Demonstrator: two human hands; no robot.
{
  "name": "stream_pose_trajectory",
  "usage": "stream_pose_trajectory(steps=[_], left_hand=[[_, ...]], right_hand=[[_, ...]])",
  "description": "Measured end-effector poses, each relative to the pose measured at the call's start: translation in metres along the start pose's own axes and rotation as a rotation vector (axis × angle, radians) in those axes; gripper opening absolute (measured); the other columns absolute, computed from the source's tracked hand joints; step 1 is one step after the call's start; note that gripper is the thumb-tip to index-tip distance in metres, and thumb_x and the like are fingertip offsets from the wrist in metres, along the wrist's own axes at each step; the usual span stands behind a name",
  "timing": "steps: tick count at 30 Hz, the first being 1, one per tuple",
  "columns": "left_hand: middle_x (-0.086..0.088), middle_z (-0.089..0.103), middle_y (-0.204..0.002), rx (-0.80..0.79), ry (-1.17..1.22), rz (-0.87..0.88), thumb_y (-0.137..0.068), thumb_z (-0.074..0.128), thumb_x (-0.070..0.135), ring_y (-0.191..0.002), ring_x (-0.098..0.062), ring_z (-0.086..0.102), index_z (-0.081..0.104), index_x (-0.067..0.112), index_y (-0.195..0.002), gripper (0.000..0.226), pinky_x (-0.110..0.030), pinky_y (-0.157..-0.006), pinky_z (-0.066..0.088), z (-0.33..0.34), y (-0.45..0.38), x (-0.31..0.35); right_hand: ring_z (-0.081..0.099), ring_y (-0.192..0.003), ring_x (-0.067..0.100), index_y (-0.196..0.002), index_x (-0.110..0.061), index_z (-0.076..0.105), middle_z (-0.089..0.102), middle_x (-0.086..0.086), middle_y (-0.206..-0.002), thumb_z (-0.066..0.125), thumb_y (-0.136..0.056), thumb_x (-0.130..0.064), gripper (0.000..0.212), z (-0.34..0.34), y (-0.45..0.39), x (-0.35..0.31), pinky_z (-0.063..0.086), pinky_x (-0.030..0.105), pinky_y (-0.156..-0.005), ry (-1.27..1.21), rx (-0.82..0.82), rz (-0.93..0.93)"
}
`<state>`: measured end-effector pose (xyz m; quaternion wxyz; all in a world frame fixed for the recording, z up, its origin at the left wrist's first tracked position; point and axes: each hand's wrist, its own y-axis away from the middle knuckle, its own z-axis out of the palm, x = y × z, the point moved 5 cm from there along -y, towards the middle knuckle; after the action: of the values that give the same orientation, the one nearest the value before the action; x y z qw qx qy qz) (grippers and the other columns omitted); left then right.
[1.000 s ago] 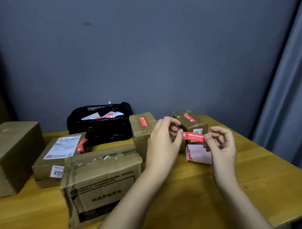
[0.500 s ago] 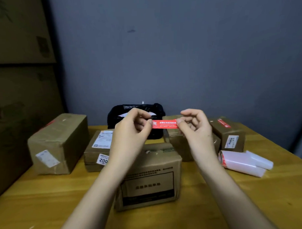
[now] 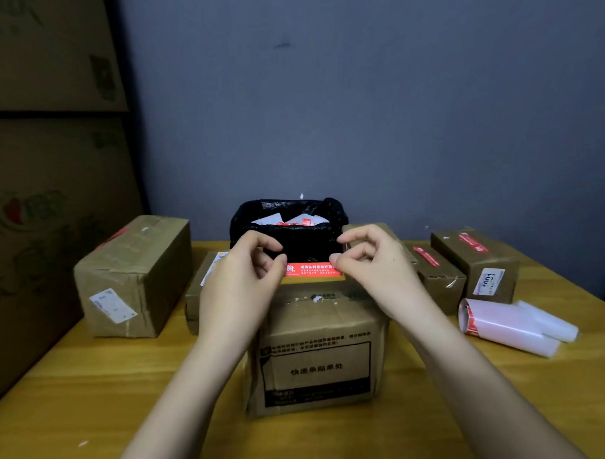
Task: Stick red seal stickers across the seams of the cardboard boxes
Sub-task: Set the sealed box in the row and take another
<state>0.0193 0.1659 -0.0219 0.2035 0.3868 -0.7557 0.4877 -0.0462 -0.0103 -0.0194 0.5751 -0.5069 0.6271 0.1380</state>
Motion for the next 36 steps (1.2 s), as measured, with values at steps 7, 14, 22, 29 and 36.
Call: stream_pose_trajectory(steps=[7, 14, 22, 29, 36], left_hand=[[0.011, 0.063, -0.084, -0.047, -0.431, 0.079, -0.092, 0.055, 0.035, -0.084, -0.013, 0.059, 0.053, 0.032, -0.102, 0.011, -0.03, -0.063, 0.047, 0.008, 0.009, 0.012], [0.008, 0.062, -0.093, -0.12, -0.645, 0.106, -0.094, 0.048, 0.037, -0.092, -0.017, 0.06, 0.047, 0.03, -0.106, 0.014, -0.029, -0.061, 0.034, 0.018, 0.007, 0.011], [0.005, 0.064, -0.096, -0.165, -0.726, 0.104, -0.094, 0.048, 0.032, -0.092, -0.021, 0.061, 0.047, 0.027, -0.105, 0.013, -0.03, -0.063, 0.033, 0.026, 0.004, 0.008], [0.002, 0.064, -0.096, -0.173, -0.799, 0.124, -0.094, 0.048, 0.022, -0.091, -0.023, 0.061, 0.046, 0.024, -0.107, 0.013, -0.031, -0.062, 0.032, 0.03, 0.004, 0.011], [0.002, 0.063, -0.096, -0.172, -0.821, 0.133, -0.094, 0.047, 0.022, -0.092, -0.022, 0.061, 0.046, 0.023, -0.107, 0.013, -0.031, -0.063, 0.03, 0.033, 0.006, 0.013]], right_hand=[[0.059, -0.079, 0.006, -0.097, -0.036, 0.053, 0.062, -0.013, -0.072, 0.063, -0.089, -0.028, 0.015, 0.003, 0.0, 0.003, 0.048, 0.034, -0.072, 0.485, -0.076, -0.01], [0.058, -0.086, 0.01, -0.11, -0.035, 0.05, 0.062, -0.014, -0.082, 0.056, -0.093, -0.029, 0.019, 0.009, 0.002, -0.001, 0.042, 0.03, -0.065, 0.717, -0.151, -0.037], [0.058, -0.081, 0.007, -0.115, -0.034, 0.047, 0.062, -0.013, -0.083, 0.057, -0.094, -0.029, 0.024, 0.015, 0.005, 0.005, 0.041, 0.026, -0.057, 0.801, -0.167, -0.097], [0.058, -0.081, 0.009, -0.113, -0.032, 0.048, 0.059, -0.012, -0.081, 0.058, -0.093, -0.026, 0.023, 0.015, 0.006, 0.007, 0.046, 0.03, -0.064, 0.791, -0.166, -0.124], [0.058, -0.079, 0.007, -0.112, -0.031, 0.049, 0.06, -0.012, -0.081, 0.06, -0.092, -0.023, 0.024, 0.014, 0.006, 0.008, 0.045, 0.026, -0.066, 0.764, -0.168, -0.134]])
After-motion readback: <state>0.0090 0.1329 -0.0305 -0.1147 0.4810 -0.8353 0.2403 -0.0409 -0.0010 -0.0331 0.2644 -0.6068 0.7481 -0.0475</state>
